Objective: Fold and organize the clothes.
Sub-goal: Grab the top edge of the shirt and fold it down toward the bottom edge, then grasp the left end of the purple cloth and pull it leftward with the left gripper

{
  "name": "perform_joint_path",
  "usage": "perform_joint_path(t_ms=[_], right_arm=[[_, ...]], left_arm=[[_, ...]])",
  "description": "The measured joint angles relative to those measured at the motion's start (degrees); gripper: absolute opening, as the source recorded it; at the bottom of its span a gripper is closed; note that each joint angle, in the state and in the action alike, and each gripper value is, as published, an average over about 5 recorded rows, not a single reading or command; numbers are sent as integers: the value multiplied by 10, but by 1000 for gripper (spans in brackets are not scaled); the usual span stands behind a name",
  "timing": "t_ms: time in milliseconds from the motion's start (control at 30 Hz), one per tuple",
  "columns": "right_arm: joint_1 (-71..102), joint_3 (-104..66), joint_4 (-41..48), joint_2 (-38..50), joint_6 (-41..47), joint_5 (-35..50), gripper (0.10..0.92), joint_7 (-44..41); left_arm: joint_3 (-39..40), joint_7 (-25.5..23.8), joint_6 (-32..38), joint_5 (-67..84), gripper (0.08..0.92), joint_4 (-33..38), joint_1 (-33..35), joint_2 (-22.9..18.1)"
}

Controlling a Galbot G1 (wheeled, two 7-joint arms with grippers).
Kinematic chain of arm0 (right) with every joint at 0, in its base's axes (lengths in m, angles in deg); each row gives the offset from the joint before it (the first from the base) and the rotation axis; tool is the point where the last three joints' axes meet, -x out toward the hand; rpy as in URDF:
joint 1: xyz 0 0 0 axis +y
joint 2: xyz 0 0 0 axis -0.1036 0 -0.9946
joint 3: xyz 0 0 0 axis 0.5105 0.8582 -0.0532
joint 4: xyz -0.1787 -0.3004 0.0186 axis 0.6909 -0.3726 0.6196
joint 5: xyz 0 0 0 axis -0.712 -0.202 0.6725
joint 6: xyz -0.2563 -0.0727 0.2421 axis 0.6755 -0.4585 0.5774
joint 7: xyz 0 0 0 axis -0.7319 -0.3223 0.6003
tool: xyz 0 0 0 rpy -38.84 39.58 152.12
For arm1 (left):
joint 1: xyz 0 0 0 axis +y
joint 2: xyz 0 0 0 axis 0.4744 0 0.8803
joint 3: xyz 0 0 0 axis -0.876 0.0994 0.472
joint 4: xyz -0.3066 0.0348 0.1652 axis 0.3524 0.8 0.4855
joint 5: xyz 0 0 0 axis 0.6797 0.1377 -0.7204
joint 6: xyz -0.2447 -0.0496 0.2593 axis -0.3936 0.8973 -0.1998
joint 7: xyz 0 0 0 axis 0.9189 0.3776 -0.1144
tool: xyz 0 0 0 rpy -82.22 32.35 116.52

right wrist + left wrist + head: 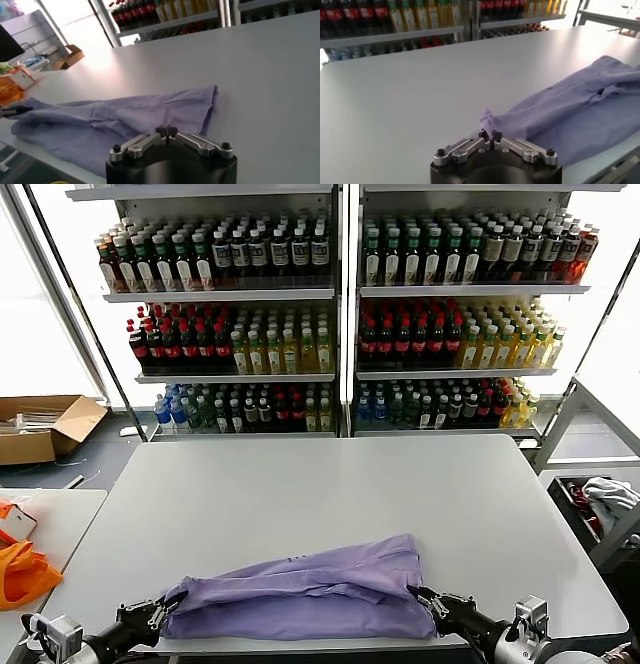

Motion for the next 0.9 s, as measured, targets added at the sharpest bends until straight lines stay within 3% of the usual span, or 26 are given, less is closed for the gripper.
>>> perform_joint_path(t_ms=[467, 733, 900], right_arm=[[-38, -35, 8, -42, -109, -51, 509, 25], [-36, -52, 13, -78, -209, -94, 743, 27], [-20, -58, 17, -90, -249, -113, 818, 27]], left_arm=[[-43, 35, -5, 29, 493, 34, -14, -23], [-14, 165, 14, 33, 727, 60, -14, -79], [30, 250, 34, 5, 813, 62, -3, -129]])
